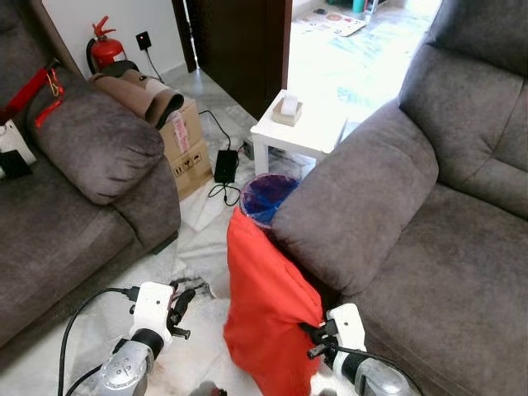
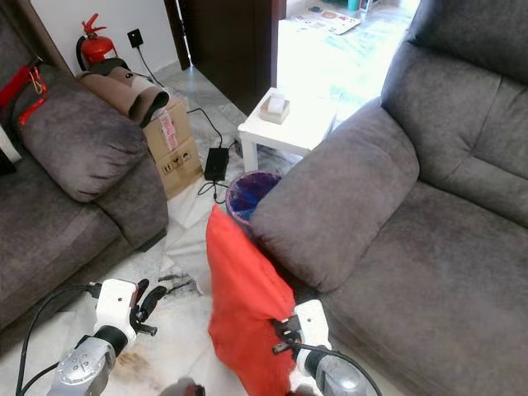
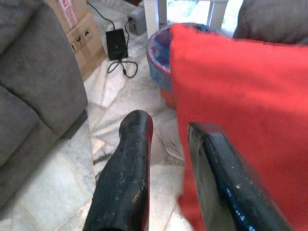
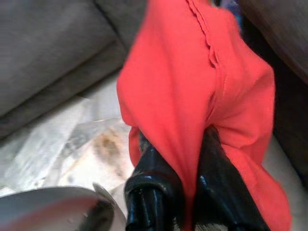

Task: Move the pillow to the sofa from floor

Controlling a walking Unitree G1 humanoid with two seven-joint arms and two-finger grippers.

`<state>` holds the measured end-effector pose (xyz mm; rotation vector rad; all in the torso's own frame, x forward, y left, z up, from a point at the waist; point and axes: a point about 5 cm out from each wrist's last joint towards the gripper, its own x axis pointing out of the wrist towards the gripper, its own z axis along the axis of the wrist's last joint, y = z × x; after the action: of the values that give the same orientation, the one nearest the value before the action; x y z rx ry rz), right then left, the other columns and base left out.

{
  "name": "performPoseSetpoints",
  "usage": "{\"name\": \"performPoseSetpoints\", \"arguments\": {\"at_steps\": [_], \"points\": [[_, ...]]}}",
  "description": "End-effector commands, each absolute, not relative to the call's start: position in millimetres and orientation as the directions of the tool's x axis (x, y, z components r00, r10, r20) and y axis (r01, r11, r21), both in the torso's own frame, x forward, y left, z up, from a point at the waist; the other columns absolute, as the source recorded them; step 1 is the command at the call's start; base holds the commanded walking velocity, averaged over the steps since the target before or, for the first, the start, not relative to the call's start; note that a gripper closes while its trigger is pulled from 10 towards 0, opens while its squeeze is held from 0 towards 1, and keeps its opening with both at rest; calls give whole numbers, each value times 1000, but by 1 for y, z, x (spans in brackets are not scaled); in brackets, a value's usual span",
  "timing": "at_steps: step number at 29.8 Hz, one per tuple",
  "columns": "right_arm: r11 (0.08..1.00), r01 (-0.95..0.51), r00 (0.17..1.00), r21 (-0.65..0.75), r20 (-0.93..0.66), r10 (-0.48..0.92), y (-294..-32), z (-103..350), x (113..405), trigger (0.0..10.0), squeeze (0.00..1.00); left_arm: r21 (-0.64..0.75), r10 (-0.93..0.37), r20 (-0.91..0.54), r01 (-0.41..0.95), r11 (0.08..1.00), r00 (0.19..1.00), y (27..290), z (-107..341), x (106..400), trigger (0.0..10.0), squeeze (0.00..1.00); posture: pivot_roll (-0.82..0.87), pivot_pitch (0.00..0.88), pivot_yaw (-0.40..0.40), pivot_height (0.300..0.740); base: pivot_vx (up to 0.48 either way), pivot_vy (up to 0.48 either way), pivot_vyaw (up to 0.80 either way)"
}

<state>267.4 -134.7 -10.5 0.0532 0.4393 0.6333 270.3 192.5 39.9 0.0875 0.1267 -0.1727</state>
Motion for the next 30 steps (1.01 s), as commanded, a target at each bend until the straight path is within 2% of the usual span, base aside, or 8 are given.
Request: {"name": "performPoseSetpoints", "arguments": {"at_steps": [1, 4, 6, 11, 14, 18, 24, 30], "points": [[754, -636, 691, 166, -311, 652, -130, 1, 273, 10000, 0, 69, -177, -164, 190, 979, 970, 195, 36, 267, 10000, 0, 109, 166, 33, 740, 0, 0, 0], [687, -711, 621, 152, -323, 714, -134, 2, 269, 10000, 0, 47, -237, -183, 249, 967, 954, 194, 37, 267, 10000, 0, 109, 164, 34, 740, 0, 0, 0], [605, -784, 532, 139, -352, 770, -138, 1, 263, 10000, 0, 41, -322, -222, 339, 940, 920, 192, 37, 266, 10000, 0, 110, 161, 38, 740, 0, 0, 0], [333, -926, 219, 178, -465, 858, -147, -4, 243, 10000, 0, 78, -473, -320, 520, 850, 821, 197, 38, 263, 10000, 0, 112, 155, 44, 740, 0, 0, 0], [223, -957, 97, 187, -518, 850, -155, -3, 240, 10000, 0, 88, -530, -365, 595, 799, 765, 203, 43, 263, 10000, 0, 109, 150, 46, 740, 0, 0, 0], [209, -962, 94, 176, -507, 857, -154, 5, 247, 10000, 0, 78, -568, -385, 639, 765, 727, 206, 51, 265, 10000, 0, 113, 148, 47, 740, 0, 0, 0], [37, -975, -86, 217, -530, 843, -148, 9, 241, 10000, 0, 59, -694, -437, 788, 612, 572, 191, 58, 259, 10000, 0, 116, 144, 51, 740, 0, 0, 0], [21, -978, -100, 210, -549, 830, -148, 10, 242, 10000, 0, 47, -738, -437, 832, 552, 514, 188, 66, 258, 10000, 0, 118, 141, 49, 740, 0, 0, 0]]}}
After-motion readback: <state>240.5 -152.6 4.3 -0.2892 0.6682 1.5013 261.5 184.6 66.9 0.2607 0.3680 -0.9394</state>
